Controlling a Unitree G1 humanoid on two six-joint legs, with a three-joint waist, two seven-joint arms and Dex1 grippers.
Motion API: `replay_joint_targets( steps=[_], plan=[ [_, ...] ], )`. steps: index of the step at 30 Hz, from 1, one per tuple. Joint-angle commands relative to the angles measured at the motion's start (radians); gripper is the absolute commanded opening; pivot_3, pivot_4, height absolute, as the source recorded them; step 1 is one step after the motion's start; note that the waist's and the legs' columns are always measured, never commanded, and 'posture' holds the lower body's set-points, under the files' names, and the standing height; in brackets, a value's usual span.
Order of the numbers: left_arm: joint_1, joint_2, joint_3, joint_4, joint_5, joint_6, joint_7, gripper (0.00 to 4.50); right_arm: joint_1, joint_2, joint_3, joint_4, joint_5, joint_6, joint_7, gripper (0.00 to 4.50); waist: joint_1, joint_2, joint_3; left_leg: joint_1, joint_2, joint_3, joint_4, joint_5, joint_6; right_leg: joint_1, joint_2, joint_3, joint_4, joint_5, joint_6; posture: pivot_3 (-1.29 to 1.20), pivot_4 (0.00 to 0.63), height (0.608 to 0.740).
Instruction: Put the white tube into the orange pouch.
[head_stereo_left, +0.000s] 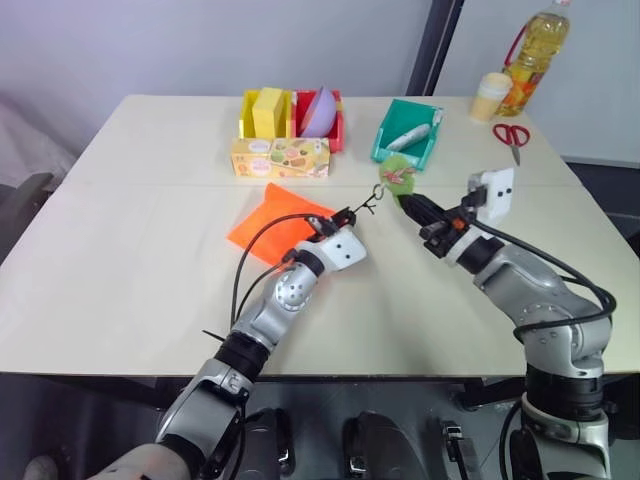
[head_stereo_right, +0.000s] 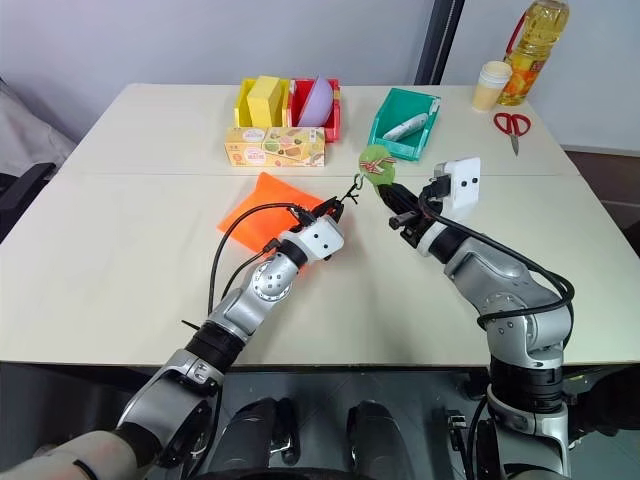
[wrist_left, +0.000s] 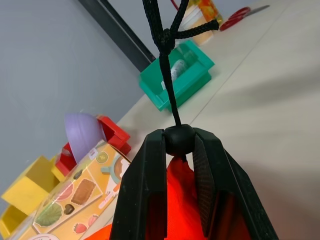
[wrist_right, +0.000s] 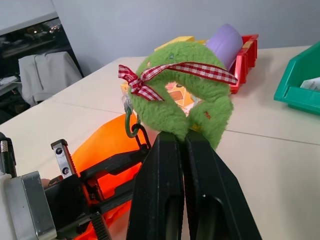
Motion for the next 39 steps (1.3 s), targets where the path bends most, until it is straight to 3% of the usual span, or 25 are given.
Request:
replay_joint_targets(
  steps=[1, 10, 28, 38, 39],
  plan=[
    [-0.026, -0.008, 0.002, -0.016, -0.018, -0.027, 0.009, 0.21, 0.001, -0.005, -0.006, -0.04, 0.009, -0.017, 0.005, 0.0, 0.0, 0.0, 0.0, 0.0, 0.0, 0.0, 0.0, 0.0, 0.0, 0.0, 0.0, 0.0, 0.0, 0.0, 0.0, 0.0, 0.15, 0.727],
    [-0.021, 0.012, -0.001, -0.02, -0.013, -0.029, 0.001, 0.21, 0.003, -0.006, -0.006, -0.047, 0.01, -0.017, 0.004, 0.0, 0.0, 0.0, 0.0, 0.0, 0.0, 0.0, 0.0, 0.0, 0.0, 0.0, 0.0, 0.0, 0.0, 0.0, 0.0, 0.0, 0.15, 0.727],
    [0.366, 0.372, 0.125, -0.444, -0.222, 0.034, -0.342, 0.21, -0.084, -0.066, -0.098, 0.196, -0.194, -0.146, -0.118, 0.0, -0.005, 0.001, 0.0, 0.0, 0.0, 0.001, -0.001, 0.0, -0.001, -0.001, -0.001, 0.0, 0.0, 0.0, 0.0, 0.0, 0.15, 0.727],
    [0.415, 0.402, 0.147, -0.481, -0.312, 0.061, -0.425, 0.21, -0.056, -0.073, -0.03, 0.159, -0.195, -0.119, -0.043, 0.0, -0.005, 0.001, 0.0, 0.0, 0.0, 0.002, -0.001, 0.0, 0.0, -0.001, -0.001, 0.0, 0.0, 0.0, 0.0, 0.0, 0.15, 0.727],
    [0.419, 0.401, 0.149, -0.491, -0.339, 0.065, -0.446, 0.71, -0.046, -0.08, -0.023, 0.146, -0.182, -0.103, -0.023, 0.0, -0.005, 0.001, 0.0, 0.0, 0.0, 0.002, -0.001, 0.0, 0.0, -0.001, -0.001, 0.0, 0.0, 0.0, 0.0, 0.0, 0.15, 0.727]
  ],
)
